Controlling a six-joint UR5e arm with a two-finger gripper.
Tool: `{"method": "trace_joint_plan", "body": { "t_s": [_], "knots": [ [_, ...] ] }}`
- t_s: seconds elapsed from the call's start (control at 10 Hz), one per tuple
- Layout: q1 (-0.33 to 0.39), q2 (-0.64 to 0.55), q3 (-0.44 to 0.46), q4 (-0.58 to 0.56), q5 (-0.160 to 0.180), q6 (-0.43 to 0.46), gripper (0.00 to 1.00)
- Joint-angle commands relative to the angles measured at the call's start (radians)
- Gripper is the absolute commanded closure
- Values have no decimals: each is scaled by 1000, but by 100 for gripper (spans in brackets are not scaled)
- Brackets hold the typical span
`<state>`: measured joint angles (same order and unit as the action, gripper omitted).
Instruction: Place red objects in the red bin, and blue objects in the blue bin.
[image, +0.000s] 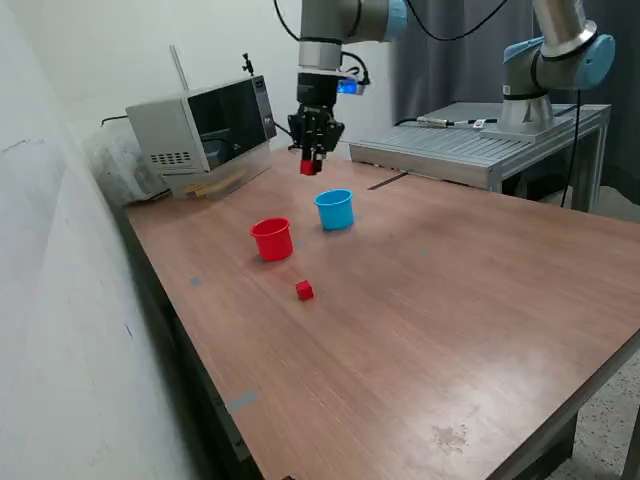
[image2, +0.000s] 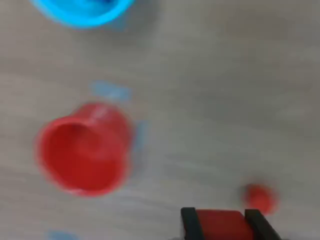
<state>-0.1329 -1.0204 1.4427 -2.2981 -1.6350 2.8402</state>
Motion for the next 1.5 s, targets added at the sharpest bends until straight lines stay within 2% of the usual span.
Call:
{"method": "trace_joint_plan", "body": {
  "t_s": [0.0,0.2,0.4,0.7,1.4],
  "knots": [
    [-92,115,-141,-1,-48,22,100],
    [-111,163,-185,-1,-46,24,100],
    [-111,183,-188,-1,-43,25,100],
    [-109,183,-176,-1,-6,25,100],
    [-109,214,-177,-11,-6,25,100]
  ]
}}
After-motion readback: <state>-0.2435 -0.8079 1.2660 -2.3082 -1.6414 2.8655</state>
